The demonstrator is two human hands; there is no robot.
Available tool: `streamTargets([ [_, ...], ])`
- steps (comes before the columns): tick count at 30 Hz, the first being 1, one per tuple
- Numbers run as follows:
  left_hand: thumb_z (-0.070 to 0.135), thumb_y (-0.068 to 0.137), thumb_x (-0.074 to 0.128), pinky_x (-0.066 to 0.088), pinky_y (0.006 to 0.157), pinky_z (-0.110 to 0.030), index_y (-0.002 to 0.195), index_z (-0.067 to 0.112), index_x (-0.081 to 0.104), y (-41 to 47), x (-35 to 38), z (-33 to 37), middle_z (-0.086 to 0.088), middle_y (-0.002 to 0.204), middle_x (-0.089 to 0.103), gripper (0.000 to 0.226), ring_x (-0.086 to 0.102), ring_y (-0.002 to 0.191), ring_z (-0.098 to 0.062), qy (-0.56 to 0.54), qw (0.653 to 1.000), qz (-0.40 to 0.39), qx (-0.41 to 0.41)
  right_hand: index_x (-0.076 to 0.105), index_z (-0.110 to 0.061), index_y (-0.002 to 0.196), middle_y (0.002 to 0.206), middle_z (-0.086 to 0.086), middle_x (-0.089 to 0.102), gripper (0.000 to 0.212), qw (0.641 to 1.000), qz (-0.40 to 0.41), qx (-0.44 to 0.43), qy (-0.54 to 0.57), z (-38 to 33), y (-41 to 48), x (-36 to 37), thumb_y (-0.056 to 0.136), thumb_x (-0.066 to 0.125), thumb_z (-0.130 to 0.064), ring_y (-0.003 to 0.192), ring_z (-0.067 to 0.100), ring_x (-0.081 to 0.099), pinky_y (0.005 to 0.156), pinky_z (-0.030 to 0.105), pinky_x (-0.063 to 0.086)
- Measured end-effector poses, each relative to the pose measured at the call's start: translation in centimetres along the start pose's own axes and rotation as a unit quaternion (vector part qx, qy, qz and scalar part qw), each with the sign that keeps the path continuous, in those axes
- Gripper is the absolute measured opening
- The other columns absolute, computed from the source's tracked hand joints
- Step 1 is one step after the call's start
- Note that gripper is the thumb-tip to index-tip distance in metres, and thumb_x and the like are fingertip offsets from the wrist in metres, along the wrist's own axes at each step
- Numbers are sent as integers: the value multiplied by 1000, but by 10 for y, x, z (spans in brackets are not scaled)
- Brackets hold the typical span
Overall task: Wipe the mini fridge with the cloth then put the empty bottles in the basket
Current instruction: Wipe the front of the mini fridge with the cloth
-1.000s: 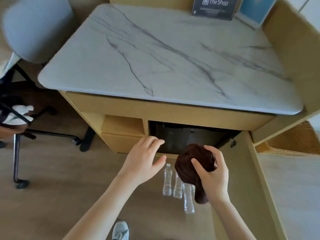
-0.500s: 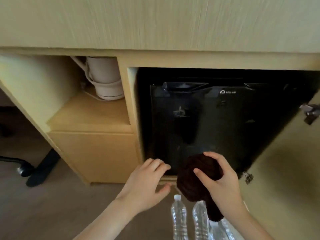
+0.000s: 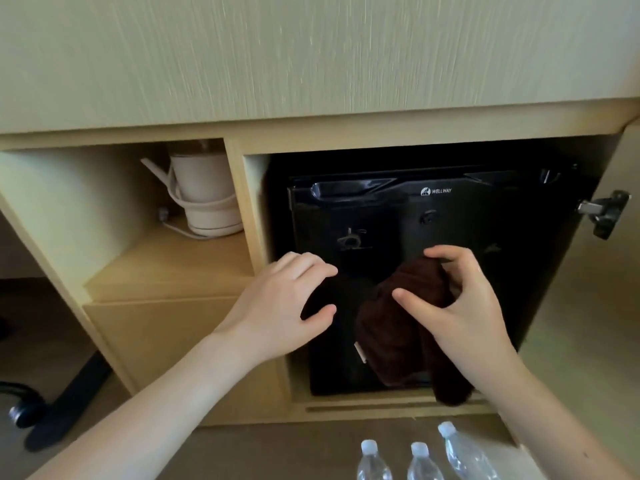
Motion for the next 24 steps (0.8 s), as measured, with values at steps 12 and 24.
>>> streamTargets([
  [12,39,84,65,19,123,-46,138,13,56,34,12,-29,2,142,53,60,43,139,-20,97,972,201,76,47,-33,115,108,-13,52,48,957,240,-147,-64,4,61,48,79,79,-34,98,-3,51,87,6,40],
  [24,34,85,66,12,124,-50,146,16,49,29,39,-60,3,155,42,66,31,148,-20,173,945,260,98,50,-2,123,112,4,44,65,916,351,-153,-117,12,68,77,80,68,-47,102,14,44,87,12,35],
])
Point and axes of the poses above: each hand's wrist, its own y-axis towards the middle knuckle, its own x-axis out of the palm, z = x × y, the point moved 4 cm from there along y, towards the middle knuckle
